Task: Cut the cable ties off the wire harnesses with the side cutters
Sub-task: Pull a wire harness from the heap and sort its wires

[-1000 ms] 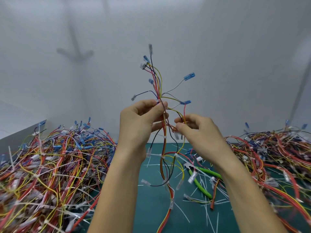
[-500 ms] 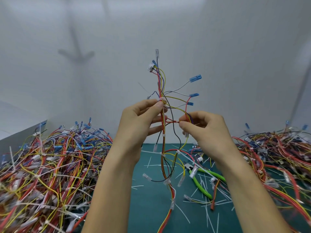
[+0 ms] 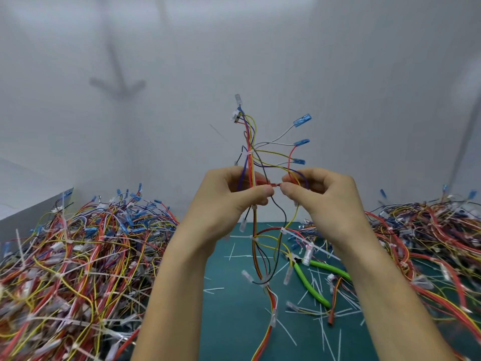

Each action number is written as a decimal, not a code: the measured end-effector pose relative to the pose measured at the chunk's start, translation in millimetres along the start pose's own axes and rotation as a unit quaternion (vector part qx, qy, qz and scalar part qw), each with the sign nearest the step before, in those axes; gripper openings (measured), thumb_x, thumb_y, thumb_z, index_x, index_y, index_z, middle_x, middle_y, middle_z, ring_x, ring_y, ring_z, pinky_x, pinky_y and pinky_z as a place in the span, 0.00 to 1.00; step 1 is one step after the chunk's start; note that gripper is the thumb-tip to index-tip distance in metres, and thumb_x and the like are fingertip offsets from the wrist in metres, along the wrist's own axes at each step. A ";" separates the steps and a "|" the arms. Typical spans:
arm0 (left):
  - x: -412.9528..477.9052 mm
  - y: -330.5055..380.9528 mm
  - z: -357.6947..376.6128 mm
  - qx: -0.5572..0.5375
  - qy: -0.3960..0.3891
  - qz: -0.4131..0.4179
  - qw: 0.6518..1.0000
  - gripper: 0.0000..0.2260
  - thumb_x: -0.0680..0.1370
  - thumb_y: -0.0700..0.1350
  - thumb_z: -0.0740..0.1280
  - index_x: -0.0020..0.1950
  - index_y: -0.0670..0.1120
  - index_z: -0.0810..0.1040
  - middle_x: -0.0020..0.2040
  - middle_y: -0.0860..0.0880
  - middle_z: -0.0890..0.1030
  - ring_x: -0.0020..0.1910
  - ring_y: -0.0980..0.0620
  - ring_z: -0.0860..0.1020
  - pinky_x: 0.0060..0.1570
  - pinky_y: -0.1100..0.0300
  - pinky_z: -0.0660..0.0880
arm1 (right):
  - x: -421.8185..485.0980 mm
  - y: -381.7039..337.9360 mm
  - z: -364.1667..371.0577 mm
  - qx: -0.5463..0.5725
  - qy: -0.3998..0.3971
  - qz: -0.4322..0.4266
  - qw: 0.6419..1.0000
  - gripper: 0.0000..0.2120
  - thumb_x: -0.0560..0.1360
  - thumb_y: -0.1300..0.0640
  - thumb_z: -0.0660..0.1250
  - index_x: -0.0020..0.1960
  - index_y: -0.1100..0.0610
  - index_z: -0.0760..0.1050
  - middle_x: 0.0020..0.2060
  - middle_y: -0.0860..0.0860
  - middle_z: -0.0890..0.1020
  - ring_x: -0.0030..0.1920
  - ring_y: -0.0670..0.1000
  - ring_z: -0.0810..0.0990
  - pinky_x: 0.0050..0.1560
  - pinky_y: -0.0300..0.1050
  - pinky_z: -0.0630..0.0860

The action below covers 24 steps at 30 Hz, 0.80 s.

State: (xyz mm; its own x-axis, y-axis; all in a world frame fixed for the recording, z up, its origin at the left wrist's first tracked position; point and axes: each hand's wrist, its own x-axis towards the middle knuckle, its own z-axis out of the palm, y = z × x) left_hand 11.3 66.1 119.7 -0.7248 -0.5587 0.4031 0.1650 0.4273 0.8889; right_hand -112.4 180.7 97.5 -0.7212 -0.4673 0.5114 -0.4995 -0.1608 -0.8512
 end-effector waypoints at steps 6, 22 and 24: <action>-0.1 -1.0 -0.9 -0.023 0.013 0.005 1.000 0.03 0.77 0.37 0.69 0.47 0.38 0.82 0.40 0.45 0.86 0.35 0.55 0.81 0.37 0.70 0.76 | 1.0 -5.4 -4.0 0.061 -0.032 0.017 0.997 0.05 0.76 0.61 0.71 0.46 0.51 0.83 0.38 0.47 0.87 0.39 0.40 0.84 0.40 0.27 0.75; 0.8 -1.0 0.1 -0.003 0.056 -0.007 0.998 0.03 0.78 0.40 0.68 0.45 0.44 0.81 0.40 0.50 0.86 0.40 0.53 0.85 0.51 0.55 0.78 | 1.4 -5.6 -8.6 0.028 -0.047 0.019 0.998 0.04 0.74 0.55 0.73 0.49 0.51 0.82 0.36 0.47 0.85 0.35 0.36 0.80 0.34 0.26 0.71; 2.1 -3.3 0.5 0.010 0.075 0.005 0.997 0.03 0.76 0.40 0.69 0.43 0.45 0.81 0.41 0.49 0.86 0.39 0.53 0.85 0.50 0.54 0.78 | 0.7 -7.3 -8.4 0.016 -0.045 0.018 0.999 0.06 0.73 0.53 0.74 0.50 0.51 0.83 0.38 0.47 0.86 0.38 0.38 0.82 0.36 0.27 0.72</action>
State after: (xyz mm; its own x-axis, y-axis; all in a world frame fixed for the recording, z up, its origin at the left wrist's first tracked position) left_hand 8.9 63.9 117.4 -0.6153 -0.6537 0.4406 0.1571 0.4460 0.8811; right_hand -113.3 188.8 105.1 -0.6921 -0.5490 0.4686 -0.4570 -0.1693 -0.8732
